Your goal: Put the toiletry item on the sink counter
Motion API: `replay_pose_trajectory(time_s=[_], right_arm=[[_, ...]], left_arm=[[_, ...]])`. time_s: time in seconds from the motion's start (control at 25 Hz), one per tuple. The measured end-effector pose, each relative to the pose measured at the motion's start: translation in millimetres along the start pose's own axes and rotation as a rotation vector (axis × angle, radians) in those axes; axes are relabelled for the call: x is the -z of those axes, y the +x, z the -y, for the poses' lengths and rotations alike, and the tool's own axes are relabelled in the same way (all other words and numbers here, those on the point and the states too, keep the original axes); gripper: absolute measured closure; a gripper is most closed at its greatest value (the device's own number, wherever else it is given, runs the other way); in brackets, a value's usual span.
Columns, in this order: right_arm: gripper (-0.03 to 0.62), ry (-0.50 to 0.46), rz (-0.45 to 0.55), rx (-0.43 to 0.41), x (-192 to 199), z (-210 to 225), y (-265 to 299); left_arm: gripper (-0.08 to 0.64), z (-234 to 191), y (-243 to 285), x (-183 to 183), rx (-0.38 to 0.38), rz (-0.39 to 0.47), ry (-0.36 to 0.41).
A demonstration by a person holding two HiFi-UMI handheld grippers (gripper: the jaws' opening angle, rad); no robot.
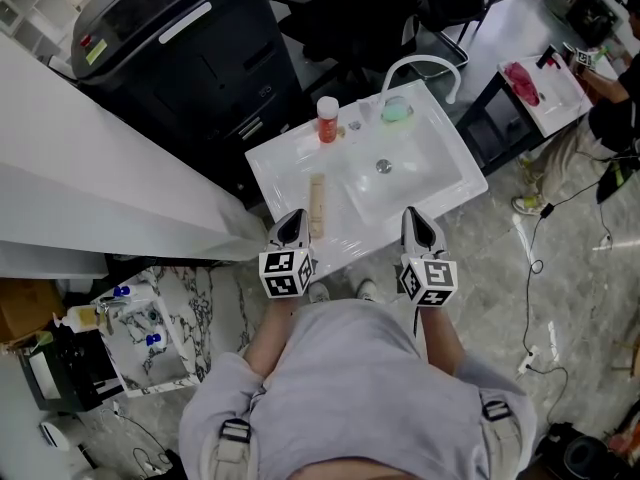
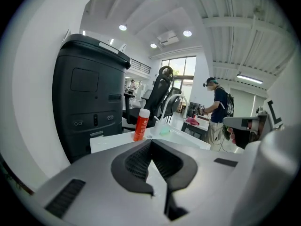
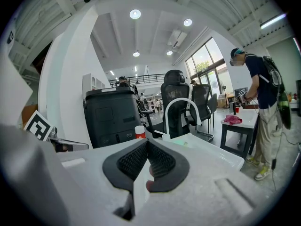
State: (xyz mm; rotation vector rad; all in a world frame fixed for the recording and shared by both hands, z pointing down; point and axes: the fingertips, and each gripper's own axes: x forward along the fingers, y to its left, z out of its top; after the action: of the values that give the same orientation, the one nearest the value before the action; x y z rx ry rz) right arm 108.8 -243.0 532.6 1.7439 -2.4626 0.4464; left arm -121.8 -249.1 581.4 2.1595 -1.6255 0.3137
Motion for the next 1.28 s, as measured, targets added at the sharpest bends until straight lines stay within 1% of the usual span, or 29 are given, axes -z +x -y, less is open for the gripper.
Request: replay_pose_trajectory(time_s=[0.32,0.68,0.88,1.04,1.28], right_arm=[[0.588,-0.001,0.003,-0.005,-2.1,-0.7,2.0],[0.588,-0.007,0.016,-0.004,-2.8,-1.7,3.7],[0.589,-0.011,0.023,-0.001,-5.6,-1.3,4.1],[0.588,-0.043,0.025,0.003,-6.3,-2.7,3.9],[0.589,-0.035,0.027,-0.005,-7.9,-3.7,6.0]], left_arm=[[0.554,10.2,-16.6,-35.7,0.008,0.084,0.036],[0.554,15.1,-27.2,-63.4,0.011,0.159,0.057],[0.554,16.2,-31.7,-73.1,0.008,0.183,0.064],[0.554,16.2,-33.1,-75.4,0.006,0.196,0.067],[0.554,15.3,-31.3,-74.6,0.007,0.192,0.065]])
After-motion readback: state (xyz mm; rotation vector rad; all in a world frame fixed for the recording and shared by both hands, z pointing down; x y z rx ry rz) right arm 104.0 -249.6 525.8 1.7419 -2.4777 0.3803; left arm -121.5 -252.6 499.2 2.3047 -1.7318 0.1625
